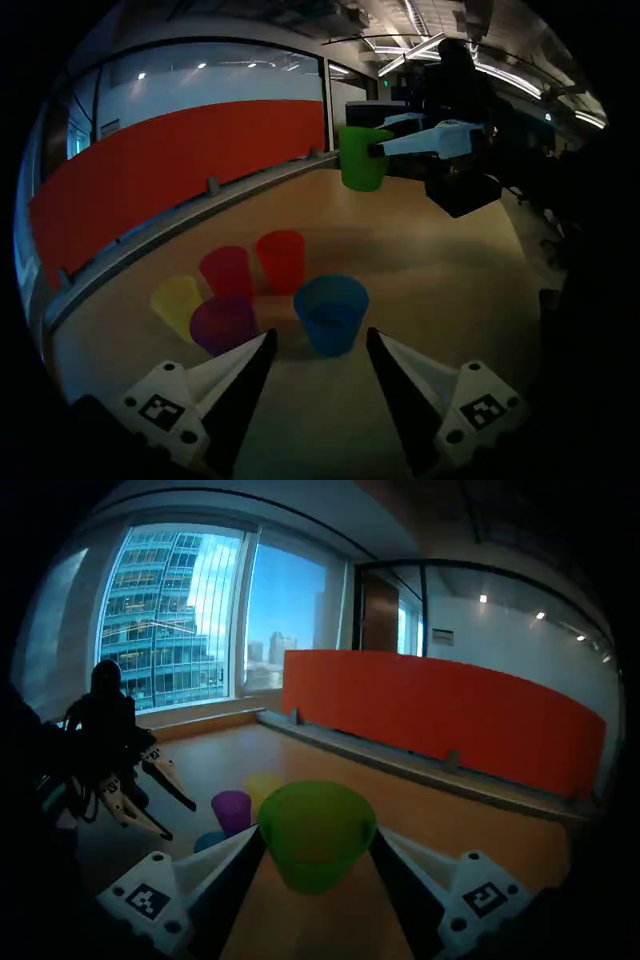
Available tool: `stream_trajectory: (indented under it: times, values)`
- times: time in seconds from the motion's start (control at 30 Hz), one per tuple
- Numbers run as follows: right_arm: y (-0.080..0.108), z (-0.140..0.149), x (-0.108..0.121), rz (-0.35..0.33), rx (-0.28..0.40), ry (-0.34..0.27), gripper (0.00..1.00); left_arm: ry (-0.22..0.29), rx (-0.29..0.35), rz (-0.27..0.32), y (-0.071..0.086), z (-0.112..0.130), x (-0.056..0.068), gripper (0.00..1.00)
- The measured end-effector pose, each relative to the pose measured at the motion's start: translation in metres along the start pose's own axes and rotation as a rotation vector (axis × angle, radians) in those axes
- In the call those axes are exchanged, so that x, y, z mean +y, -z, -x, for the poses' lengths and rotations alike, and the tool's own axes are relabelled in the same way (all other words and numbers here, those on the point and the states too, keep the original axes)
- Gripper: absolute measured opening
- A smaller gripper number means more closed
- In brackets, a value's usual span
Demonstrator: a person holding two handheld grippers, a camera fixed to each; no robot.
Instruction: Pour water
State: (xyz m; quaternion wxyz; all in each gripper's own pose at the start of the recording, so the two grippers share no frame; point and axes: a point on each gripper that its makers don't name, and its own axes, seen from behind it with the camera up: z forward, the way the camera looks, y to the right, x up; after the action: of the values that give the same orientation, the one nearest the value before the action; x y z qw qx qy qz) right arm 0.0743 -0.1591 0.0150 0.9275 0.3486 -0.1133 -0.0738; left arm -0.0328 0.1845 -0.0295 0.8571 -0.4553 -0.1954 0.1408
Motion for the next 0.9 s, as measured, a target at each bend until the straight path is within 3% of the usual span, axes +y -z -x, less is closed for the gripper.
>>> stream_trajectory:
  times: [0.37, 0.9]
  values:
    - [0.016, -0.022, 0.002, 0.02, 0.078, 0.003, 0.92, 0.0, -0.018, 0.006, -0.006, 0.004, 0.0, 0.82]
    - [0.031, -0.024, 0.005, 0.034, 0.077, 0.024, 0.92, -0.019, -0.082, 0.025, -0.026, 0.013, 0.005, 0.82]
